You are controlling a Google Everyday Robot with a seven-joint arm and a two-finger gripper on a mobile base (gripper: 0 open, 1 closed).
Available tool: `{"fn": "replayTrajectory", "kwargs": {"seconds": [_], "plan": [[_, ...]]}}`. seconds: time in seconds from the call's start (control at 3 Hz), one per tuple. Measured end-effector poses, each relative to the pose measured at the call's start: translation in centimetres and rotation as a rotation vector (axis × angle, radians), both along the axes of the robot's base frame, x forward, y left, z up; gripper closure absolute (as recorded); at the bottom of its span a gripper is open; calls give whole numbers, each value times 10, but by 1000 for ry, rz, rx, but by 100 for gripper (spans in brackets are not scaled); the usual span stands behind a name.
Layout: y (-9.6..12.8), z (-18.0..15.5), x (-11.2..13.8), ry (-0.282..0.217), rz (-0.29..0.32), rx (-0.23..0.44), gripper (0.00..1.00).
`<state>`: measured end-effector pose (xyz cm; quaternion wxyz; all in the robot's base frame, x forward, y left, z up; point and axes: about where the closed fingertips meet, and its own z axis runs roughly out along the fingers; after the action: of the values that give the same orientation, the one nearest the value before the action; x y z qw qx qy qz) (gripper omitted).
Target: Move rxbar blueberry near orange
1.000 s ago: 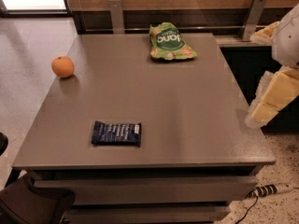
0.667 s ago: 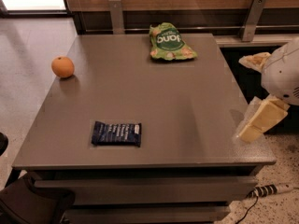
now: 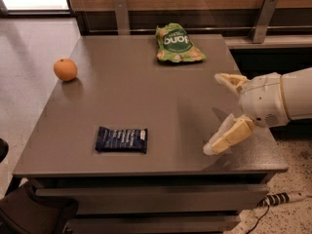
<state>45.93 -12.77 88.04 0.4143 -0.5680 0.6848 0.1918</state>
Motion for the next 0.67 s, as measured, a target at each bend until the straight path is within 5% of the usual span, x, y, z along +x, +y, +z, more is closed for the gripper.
{"fn": "replayTrajectory", "kwargs": {"seconds": [0.33,0.67], "plan": [[36,8,6,11,41,156,0],[53,11,5,28,33,221,0]]}}
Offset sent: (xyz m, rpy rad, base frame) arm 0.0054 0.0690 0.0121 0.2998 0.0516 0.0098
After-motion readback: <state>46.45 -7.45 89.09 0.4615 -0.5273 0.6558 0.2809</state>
